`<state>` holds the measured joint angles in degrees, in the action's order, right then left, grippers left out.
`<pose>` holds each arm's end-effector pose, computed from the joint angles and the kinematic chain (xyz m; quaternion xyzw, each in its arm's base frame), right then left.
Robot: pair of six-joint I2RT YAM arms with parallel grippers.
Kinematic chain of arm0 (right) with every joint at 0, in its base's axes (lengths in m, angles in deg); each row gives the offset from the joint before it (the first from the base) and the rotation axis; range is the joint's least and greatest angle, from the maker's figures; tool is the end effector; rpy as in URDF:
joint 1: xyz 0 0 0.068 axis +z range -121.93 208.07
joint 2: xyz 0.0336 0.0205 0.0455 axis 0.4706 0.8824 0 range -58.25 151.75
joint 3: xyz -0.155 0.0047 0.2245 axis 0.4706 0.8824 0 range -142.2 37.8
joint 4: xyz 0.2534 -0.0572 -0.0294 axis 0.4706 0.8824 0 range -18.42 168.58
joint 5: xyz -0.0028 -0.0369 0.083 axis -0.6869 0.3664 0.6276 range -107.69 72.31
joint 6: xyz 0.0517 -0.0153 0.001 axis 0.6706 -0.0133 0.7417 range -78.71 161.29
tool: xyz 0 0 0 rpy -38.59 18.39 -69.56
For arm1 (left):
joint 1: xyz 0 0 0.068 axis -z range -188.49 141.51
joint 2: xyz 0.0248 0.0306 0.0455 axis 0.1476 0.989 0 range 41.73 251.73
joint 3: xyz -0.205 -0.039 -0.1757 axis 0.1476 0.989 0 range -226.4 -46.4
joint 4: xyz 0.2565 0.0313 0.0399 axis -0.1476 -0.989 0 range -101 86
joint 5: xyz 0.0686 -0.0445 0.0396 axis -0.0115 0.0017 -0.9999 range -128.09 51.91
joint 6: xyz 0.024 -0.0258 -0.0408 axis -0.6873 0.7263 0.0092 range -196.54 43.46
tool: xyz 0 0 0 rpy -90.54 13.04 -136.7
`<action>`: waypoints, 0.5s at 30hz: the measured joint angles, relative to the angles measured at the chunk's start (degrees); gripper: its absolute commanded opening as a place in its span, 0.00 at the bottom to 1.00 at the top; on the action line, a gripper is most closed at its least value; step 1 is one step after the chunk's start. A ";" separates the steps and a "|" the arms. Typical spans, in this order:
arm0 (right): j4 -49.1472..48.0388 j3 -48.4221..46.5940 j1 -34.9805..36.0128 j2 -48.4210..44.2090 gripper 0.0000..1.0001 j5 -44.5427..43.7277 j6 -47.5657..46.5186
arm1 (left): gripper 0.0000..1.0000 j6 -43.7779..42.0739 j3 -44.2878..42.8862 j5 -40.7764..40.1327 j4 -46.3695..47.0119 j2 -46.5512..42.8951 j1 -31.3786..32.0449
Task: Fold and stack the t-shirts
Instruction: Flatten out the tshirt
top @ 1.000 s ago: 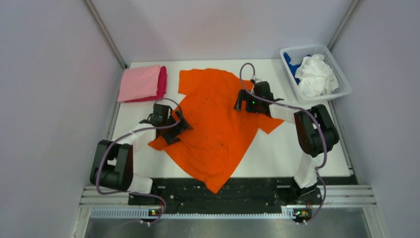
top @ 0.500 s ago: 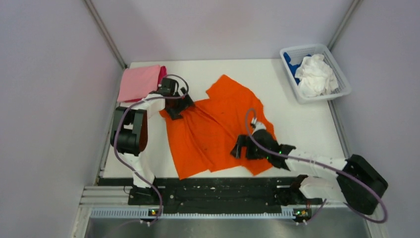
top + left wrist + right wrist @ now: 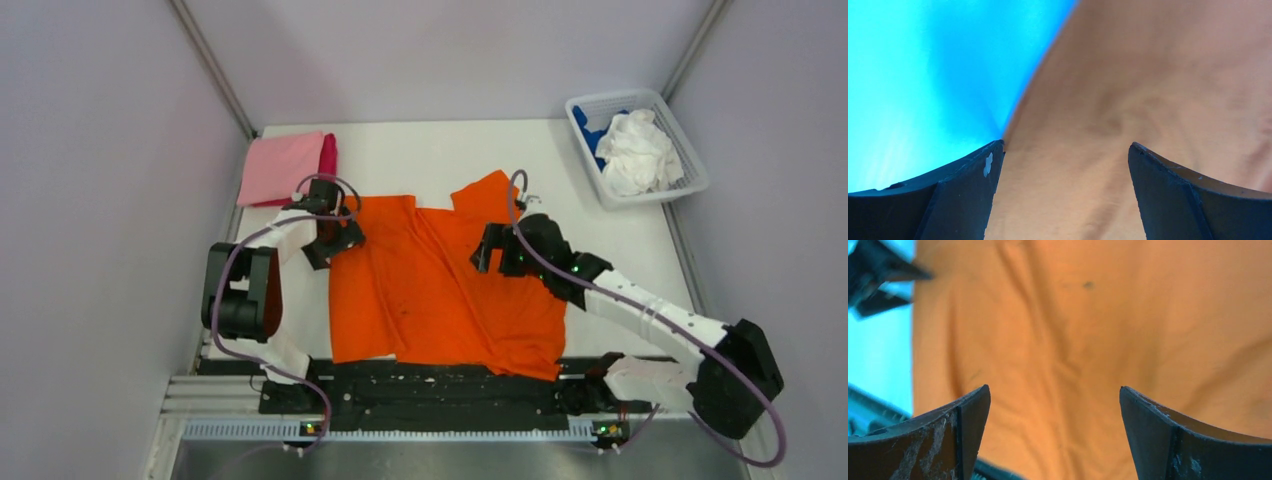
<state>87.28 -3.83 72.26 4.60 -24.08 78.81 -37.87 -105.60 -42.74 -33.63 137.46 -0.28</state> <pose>0.1727 0.1624 0.2500 -0.0271 0.8932 0.2541 0.3701 0.3203 -0.0433 0.1785 -0.2650 0.9411 -0.0457 0.2052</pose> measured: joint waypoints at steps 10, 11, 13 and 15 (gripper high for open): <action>-4.48 -5.68 -15.45 20.61 0.99 1.20 -7.17 | 0.99 -0.96 -3.06 0.70 -3.19 -2.25 -1.55; -5.01 -6.56 -16.48 22.45 0.99 1.36 -7.54 | 0.99 -1.31 -4.11 2.01 -2.89 -2.34 -1.20; -6.38 -8.15 -18.12 25.97 0.99 2.01 -8.02 | 0.99 -1.90 -5.81 4.83 -1.53 -2.25 0.07; -7.91 -9.97 -19.56 29.44 0.99 3.96 -8.44 | 0.99 -2.43 -7.48 8.41 -0.22 -1.18 1.51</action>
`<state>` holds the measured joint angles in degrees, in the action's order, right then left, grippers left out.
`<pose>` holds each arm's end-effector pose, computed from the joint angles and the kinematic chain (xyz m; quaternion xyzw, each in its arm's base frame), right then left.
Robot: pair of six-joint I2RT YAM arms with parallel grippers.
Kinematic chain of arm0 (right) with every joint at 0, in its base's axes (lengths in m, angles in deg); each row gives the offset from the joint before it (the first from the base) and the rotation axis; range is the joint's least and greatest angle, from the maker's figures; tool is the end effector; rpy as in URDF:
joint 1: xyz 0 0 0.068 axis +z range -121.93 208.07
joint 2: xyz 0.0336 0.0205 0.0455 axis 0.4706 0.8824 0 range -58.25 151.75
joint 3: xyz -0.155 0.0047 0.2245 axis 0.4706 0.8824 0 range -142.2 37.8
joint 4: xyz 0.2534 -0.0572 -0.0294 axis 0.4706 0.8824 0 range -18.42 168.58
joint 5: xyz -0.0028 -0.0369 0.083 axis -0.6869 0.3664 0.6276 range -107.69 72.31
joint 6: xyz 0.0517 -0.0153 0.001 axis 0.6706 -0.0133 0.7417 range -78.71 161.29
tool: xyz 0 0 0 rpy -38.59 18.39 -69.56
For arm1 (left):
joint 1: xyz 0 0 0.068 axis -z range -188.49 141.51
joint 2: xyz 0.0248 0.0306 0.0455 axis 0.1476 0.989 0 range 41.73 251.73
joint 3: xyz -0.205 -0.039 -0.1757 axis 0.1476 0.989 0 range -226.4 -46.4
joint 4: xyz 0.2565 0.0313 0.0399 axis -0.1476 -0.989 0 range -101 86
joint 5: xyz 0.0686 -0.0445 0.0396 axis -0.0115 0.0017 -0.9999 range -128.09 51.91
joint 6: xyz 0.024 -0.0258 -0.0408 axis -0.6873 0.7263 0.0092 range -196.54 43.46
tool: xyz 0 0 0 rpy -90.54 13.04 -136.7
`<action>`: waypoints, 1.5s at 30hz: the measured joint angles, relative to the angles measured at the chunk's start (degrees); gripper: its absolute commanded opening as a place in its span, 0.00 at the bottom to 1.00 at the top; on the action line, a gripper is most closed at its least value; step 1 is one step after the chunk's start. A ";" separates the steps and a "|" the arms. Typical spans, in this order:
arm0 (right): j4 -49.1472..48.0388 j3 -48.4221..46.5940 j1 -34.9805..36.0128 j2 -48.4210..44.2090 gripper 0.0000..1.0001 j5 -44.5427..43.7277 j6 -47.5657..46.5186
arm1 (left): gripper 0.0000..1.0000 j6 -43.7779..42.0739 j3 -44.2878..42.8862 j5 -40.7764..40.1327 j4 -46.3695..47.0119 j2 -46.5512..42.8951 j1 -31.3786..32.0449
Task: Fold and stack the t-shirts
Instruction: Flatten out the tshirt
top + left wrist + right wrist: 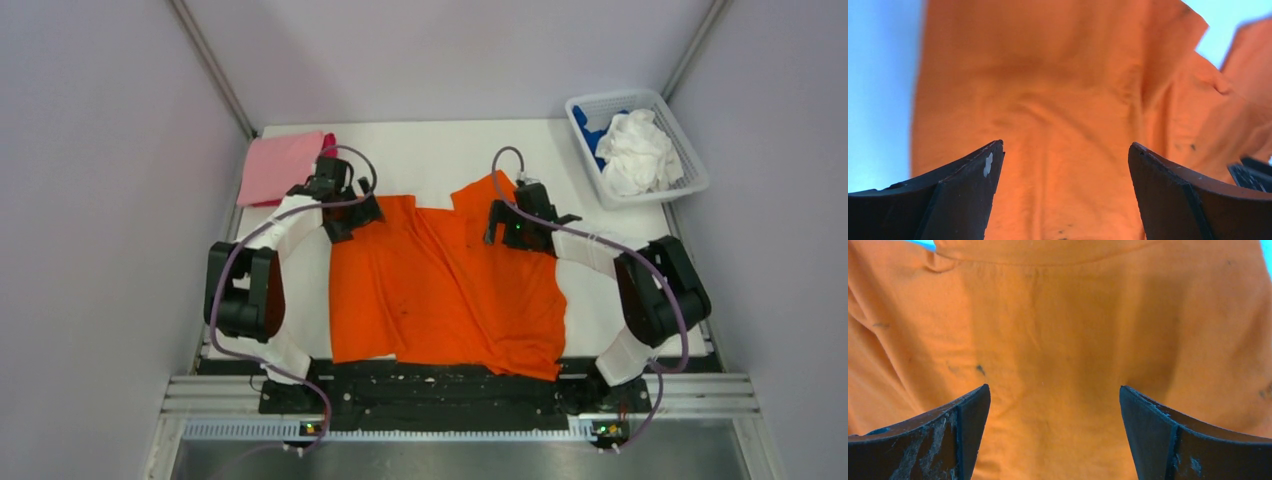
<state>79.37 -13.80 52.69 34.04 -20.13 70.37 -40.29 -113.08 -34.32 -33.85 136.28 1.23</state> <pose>0.2988 0.1353 0.1811 0.0440 0.9339 0.1423 0.3252 0.3387 -0.0604 0.2226 -0.2115 0.9365 -0.1376 0.2435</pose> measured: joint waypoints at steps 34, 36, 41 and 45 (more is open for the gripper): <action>1.05 -43.23 -20.06 35.19 0.99 11.34 -8.44 | 0.99 -0.44 -52.35 5.66 -5.53 43.19 -1.75; 2.25 -43.30 -20.06 34.88 0.99 11.32 -10.25 | 0.99 -0.90 -52.17 5.14 -5.84 42.69 -1.75; 4.61 -34.71 -19.82 26.91 0.99 10.10 -13.94 | 0.99 -2.34 -42.42 1.95 -6.62 33.05 -1.81; 4.87 -21.35 -18.99 11.50 0.99 8.22 -14.01 | 0.99 -2.78 -25.97 -1.79 -6.03 14.27 -1.62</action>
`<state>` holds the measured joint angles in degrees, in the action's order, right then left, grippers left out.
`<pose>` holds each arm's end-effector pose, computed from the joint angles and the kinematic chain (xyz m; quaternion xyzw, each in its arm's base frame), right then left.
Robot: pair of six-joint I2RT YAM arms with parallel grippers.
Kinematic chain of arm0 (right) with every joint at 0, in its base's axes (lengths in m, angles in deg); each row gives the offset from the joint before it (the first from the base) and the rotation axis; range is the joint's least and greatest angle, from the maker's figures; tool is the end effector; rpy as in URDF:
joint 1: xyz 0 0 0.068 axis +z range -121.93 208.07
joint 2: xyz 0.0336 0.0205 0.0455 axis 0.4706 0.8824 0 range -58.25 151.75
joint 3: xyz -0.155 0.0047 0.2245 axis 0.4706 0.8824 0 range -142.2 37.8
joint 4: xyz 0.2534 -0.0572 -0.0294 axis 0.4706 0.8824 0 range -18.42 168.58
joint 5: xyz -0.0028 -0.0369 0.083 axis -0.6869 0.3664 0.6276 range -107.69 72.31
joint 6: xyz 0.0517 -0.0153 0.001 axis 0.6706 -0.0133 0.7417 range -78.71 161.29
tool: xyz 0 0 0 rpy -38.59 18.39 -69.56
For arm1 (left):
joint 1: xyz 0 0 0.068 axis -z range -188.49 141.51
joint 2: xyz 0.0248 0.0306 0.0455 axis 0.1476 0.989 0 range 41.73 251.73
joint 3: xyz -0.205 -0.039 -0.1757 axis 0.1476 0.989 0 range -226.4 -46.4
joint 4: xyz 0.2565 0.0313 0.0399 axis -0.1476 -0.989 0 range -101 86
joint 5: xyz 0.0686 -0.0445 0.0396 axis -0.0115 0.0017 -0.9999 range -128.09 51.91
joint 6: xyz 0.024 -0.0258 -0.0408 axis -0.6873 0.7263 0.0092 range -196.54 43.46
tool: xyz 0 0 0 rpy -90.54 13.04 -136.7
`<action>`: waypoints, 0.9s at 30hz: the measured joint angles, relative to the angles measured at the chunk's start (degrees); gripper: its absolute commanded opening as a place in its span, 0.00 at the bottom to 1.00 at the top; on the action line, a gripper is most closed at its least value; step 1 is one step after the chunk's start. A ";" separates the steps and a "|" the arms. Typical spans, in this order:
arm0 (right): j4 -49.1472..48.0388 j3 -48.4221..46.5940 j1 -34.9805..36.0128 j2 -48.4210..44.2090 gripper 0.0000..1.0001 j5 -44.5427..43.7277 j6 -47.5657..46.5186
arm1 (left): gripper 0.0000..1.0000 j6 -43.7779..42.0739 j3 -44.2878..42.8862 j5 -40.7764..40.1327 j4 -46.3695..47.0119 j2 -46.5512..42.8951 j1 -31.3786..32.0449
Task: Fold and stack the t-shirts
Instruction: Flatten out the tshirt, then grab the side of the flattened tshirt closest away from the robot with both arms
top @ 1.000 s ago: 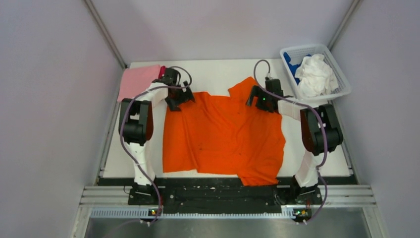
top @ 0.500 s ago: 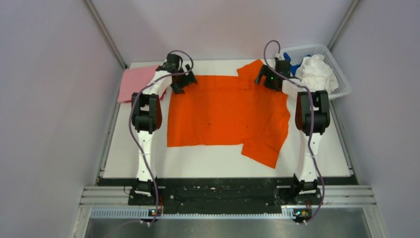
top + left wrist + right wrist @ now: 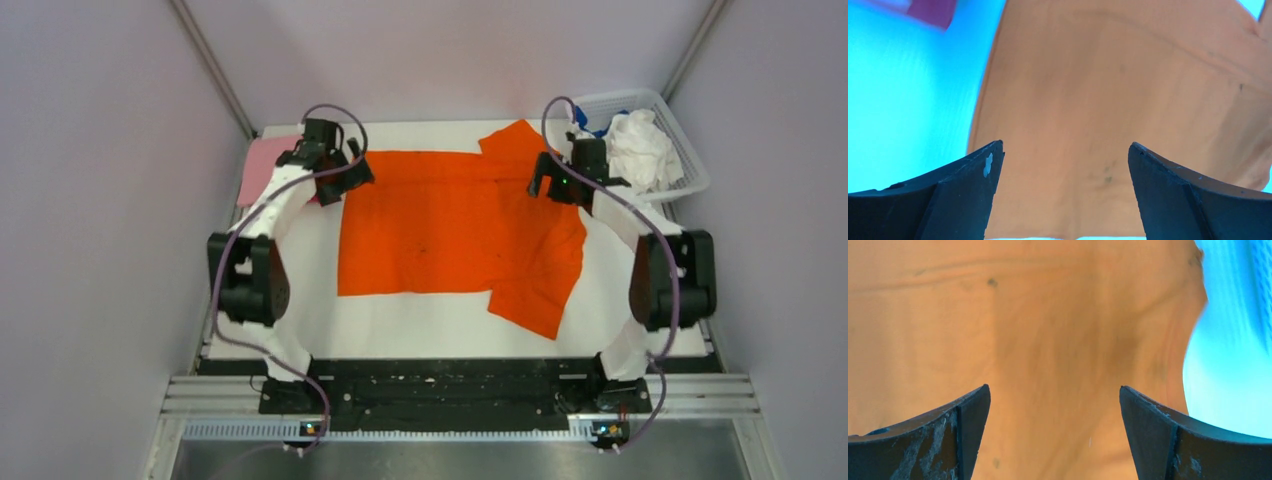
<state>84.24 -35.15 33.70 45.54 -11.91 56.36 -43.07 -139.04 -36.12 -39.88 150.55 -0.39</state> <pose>0.4010 0.0431 0.2205 0.0557 0.9162 0.1164 0.3795 0.4201 -0.0610 0.2664 -0.2023 0.9237 -0.1306 0.2981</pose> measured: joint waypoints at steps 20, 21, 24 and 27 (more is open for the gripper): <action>10.62 45.86 4.33 -58.58 0.99 -10.29 15.02 | 0.47 7.45 55.06 -4.96 -0.50 -36.74 0.57; 11.02 45.90 4.33 -59.28 0.99 -10.29 15.06 | 0.45 7.63 55.04 -5.25 0.07 -36.50 0.57; 11.78 45.92 4.33 -60.06 0.99 -10.23 15.13 | 0.44 8.13 54.42 -6.01 1.14 -34.07 0.57; 12.94 45.92 4.33 -60.04 0.99 -10.21 15.13 | 0.43 8.37 53.31 -5.99 2.29 -31.67 0.57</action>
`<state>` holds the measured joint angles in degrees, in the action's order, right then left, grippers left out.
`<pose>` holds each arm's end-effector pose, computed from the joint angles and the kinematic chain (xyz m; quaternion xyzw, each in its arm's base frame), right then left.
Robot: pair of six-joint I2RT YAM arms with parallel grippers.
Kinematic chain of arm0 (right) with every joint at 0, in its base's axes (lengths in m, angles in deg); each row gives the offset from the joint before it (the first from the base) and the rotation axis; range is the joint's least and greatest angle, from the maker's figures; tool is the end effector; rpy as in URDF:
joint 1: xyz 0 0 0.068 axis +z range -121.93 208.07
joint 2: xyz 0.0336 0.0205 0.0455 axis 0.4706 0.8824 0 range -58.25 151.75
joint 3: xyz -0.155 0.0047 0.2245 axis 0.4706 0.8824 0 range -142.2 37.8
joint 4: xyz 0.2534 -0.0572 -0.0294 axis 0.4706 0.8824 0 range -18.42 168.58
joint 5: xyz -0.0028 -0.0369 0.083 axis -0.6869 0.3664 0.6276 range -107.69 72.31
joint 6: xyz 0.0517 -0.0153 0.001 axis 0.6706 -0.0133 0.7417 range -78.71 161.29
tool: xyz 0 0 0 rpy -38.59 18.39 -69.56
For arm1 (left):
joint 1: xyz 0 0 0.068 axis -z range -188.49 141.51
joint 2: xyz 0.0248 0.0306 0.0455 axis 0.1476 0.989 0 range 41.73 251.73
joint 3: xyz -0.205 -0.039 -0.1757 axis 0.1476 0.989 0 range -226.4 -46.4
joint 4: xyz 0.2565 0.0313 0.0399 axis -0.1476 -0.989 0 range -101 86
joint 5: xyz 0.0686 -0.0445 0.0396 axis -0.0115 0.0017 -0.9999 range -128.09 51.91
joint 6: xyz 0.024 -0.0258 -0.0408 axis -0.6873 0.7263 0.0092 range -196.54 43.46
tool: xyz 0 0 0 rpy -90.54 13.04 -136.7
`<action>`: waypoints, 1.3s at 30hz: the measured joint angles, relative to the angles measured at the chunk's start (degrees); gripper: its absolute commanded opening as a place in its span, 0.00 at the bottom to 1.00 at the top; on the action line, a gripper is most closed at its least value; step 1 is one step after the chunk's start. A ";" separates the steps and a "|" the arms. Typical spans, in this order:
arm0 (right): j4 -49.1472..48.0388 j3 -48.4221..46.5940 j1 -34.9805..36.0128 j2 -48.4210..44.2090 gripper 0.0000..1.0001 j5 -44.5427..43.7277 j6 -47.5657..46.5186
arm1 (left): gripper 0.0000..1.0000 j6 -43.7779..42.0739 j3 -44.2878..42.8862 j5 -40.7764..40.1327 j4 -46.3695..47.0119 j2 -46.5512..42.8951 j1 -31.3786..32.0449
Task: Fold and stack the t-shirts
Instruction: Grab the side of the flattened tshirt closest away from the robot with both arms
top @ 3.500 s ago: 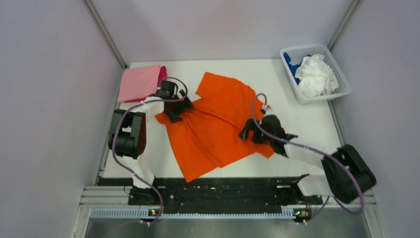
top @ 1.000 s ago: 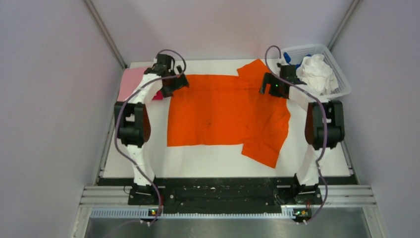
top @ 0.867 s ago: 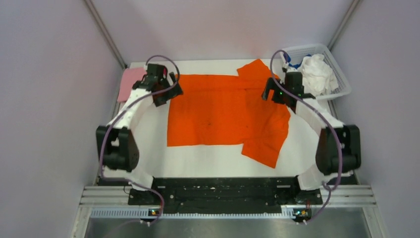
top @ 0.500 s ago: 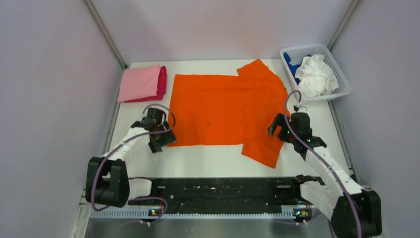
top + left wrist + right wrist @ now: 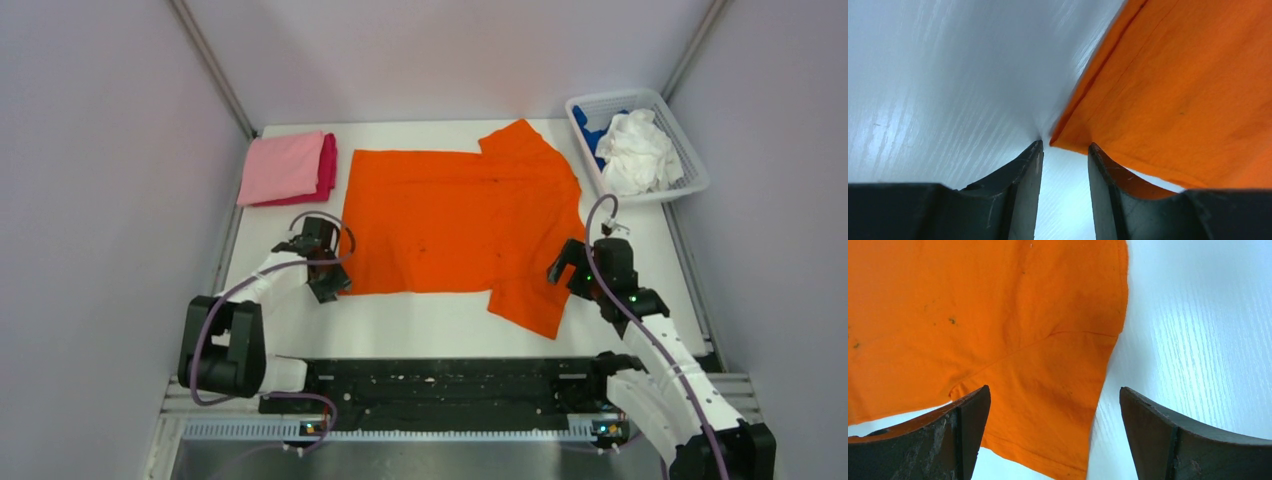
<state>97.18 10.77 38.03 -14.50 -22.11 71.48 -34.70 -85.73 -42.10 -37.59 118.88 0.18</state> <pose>0.1601 0.0253 0.2093 0.1759 0.8971 0.1055 0.3914 0.2243 -0.0317 0.1643 -0.2870 0.9436 -0.0377 0.1607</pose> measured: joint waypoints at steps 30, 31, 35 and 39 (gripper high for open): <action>15.37 -5.99 31.91 16.22 0.72 -14.67 19.43 | 0.00 -0.07 -1.38 -2.78 1.99 1.46 0.02; 15.37 -5.97 33.20 16.74 0.69 -14.82 20.46 | 0.00 -0.07 -1.38 -2.84 1.92 1.27 0.02; 14.69 -4.79 35.06 19.39 0.65 -14.99 23.65 | 0.00 -0.04 -1.38 -2.89 1.90 0.63 0.02; 14.51 -2.99 35.12 20.44 0.65 -15.34 25.68 | 0.00 -0.04 -1.38 -2.93 1.88 0.59 0.02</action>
<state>111.69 7.78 73.15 5.94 -37.46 97.16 -34.74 -87.11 -45.03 -35.71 119.47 0.20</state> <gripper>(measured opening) 0.653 0.011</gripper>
